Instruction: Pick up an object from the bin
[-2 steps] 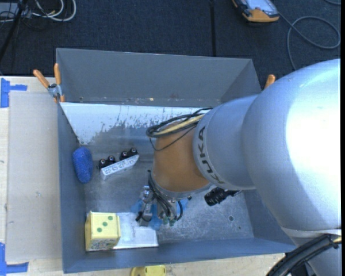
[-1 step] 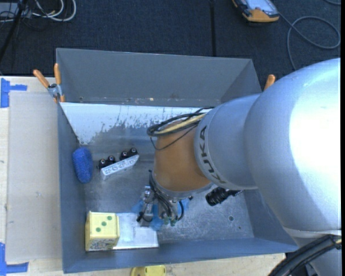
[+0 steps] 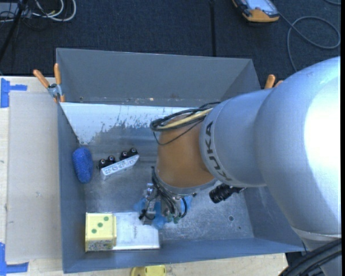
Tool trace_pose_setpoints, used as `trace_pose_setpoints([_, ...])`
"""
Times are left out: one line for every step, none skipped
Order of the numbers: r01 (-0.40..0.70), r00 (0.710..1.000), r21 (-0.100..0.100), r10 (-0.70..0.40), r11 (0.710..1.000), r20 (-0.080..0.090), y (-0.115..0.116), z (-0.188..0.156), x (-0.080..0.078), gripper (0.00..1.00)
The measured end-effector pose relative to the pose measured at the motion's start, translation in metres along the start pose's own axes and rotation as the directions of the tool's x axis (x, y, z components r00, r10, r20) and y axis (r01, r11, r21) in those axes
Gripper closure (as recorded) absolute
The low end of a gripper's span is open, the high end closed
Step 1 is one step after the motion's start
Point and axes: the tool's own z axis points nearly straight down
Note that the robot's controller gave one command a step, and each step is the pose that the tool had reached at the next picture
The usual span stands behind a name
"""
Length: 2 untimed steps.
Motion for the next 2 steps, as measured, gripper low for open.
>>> trace_pose_setpoints([0.001, 1.0, -0.004, -0.001, 1.0, 0.006, 0.0009, -0.0185, -0.0018, 1.0])
trace_pose_setpoints([0.001, 1.0, -0.004, -0.001, 1.0, 0.006, 0.0006, -0.0273, -0.0017, 1.0])
